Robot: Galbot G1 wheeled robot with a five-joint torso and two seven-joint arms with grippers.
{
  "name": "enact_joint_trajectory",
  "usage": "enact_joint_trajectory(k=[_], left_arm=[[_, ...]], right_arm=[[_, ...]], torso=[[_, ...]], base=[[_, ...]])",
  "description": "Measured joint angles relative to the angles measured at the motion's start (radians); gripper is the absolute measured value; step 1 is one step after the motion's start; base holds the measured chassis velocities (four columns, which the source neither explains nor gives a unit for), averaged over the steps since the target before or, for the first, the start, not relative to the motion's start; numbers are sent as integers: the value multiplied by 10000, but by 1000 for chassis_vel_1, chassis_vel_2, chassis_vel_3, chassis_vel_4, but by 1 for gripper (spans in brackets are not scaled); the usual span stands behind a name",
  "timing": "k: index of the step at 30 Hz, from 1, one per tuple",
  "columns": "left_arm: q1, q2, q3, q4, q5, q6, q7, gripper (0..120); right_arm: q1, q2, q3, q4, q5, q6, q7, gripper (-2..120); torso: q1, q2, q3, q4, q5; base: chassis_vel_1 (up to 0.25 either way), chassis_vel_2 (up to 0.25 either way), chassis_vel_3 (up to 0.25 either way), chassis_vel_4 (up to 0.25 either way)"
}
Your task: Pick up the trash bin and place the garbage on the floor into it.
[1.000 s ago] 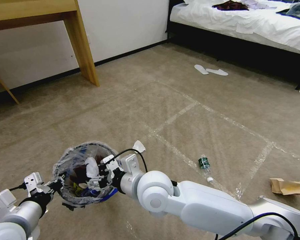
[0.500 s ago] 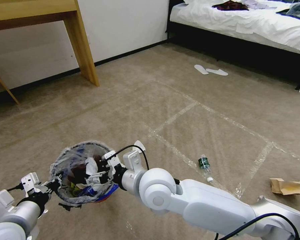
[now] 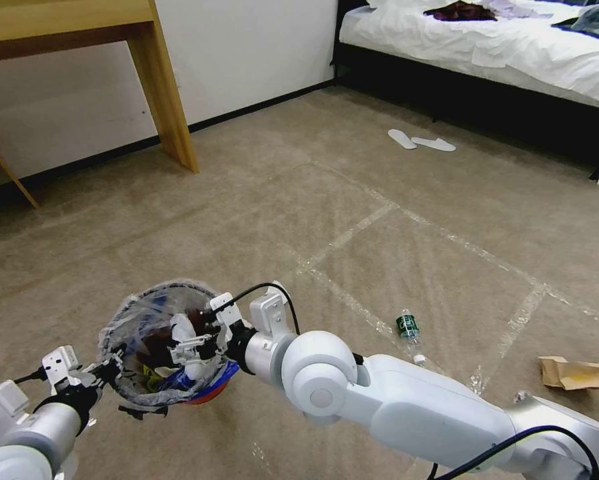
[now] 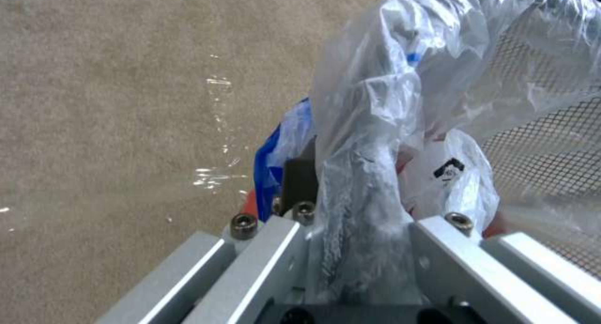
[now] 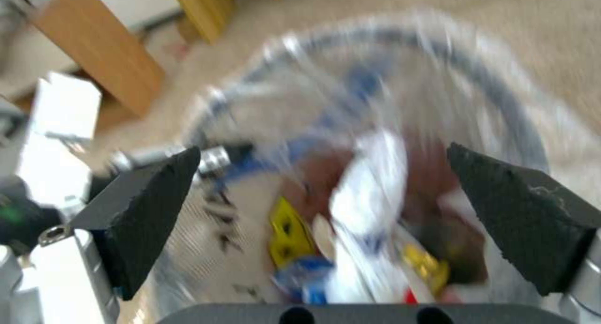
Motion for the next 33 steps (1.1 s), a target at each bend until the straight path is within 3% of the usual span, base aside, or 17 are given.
enact_joint_trajectory(k=[6, 19, 23, 24, 26, 33], left_arm=[[84, -31, -68, -71, -11, 0, 1, 1], [94, -60, -100, -85, -20, 4, 6, 1], [90, -81, -85, -65, -7, 5, 8, 1], [77, -92, -82, -51, -5, 5, 11, 1], [69, -97, -82, -34, -1, 5, 13, 1], [60, -106, -99, 10, 7, 6, 14, 1]], right_arm=[[-25, 129, 34, -161, -568, 1482, -1219, 100], [-318, -68, 506, -441, -1352, 3677, -3293, 100], [-447, -125, 736, -638, -1546, 4678, -4224, 100], [-571, -132, 895, -832, -1754, 5577, -5083, 100], [-645, -122, 998, -919, -1902, 5999, -5451, 100], [-1148, -124, 1909, -915, -2389, 6262, -5587, 100]], torso=[[0, 0, 0, 1, 0], [0, 0, 0, 0, 0], [0, 0, 0, 0, -1], [0, 0, 0, 0, 0], [0, 0, 0, 0, 0], [0, 0, 0, 1, 0]], base=[[0, 0, 0, 0], [0, 0, 0, 0], [0, 0, 0, 0], [0, 0, 0, 0], [0, 0, 0, 0], [0, 0, 0, 0]])
